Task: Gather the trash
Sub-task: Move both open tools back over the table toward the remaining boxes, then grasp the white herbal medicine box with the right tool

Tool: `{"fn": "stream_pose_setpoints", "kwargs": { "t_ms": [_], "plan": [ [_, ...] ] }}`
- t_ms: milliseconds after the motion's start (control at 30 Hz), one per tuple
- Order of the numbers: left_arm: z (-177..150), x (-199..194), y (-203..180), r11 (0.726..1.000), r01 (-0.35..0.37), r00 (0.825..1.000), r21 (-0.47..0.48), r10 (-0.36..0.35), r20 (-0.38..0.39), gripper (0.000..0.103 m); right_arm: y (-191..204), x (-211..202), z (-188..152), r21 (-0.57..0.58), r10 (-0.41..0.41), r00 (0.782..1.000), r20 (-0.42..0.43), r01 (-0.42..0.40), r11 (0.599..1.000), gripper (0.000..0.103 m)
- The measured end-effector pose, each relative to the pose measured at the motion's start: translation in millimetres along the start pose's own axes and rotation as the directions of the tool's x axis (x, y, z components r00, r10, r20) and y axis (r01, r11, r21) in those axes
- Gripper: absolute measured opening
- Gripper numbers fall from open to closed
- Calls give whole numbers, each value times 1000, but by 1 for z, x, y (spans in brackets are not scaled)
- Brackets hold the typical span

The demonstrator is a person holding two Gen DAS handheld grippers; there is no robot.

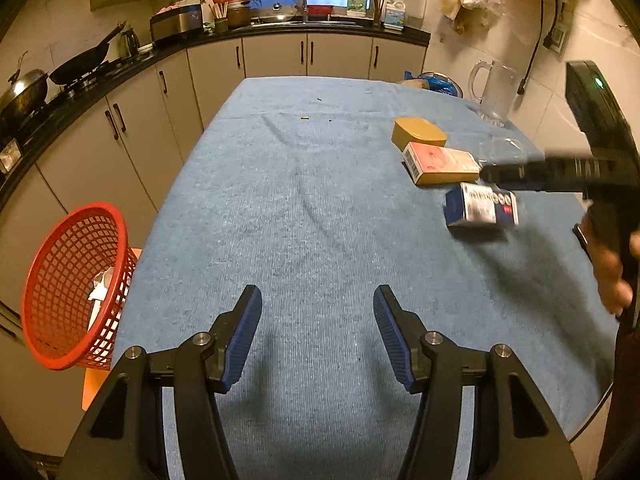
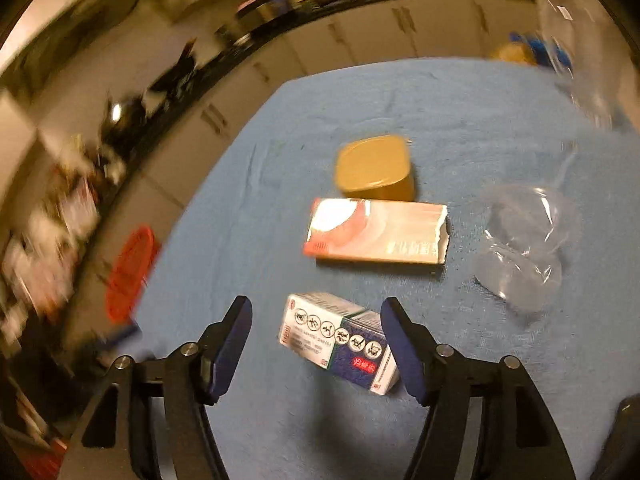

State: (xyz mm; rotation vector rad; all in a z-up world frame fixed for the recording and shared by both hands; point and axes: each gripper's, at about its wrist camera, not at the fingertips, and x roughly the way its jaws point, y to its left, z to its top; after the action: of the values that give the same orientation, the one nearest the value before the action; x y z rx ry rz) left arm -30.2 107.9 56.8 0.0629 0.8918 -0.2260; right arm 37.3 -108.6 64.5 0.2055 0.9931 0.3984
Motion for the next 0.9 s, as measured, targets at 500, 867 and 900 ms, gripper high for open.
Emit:
{"fn": "stream_pose_setpoints", "kwargs": {
  "t_ms": [500,867,900],
  "plan": [
    [-2,0,-1,1000,-3,1000,13,3,-5,58,25,35,-13,-422,-275,961,-2,249,872,70],
    [4,3,-3,999,37,999,12,-37,-23,58,32,19,-24,-393,-141,989,-43,113,913,49],
    [6,3,-5,999,42,999,20,-42,-22,58,32,22,-23,-396,-142,989,-37,116,911,52]
  ]
}}
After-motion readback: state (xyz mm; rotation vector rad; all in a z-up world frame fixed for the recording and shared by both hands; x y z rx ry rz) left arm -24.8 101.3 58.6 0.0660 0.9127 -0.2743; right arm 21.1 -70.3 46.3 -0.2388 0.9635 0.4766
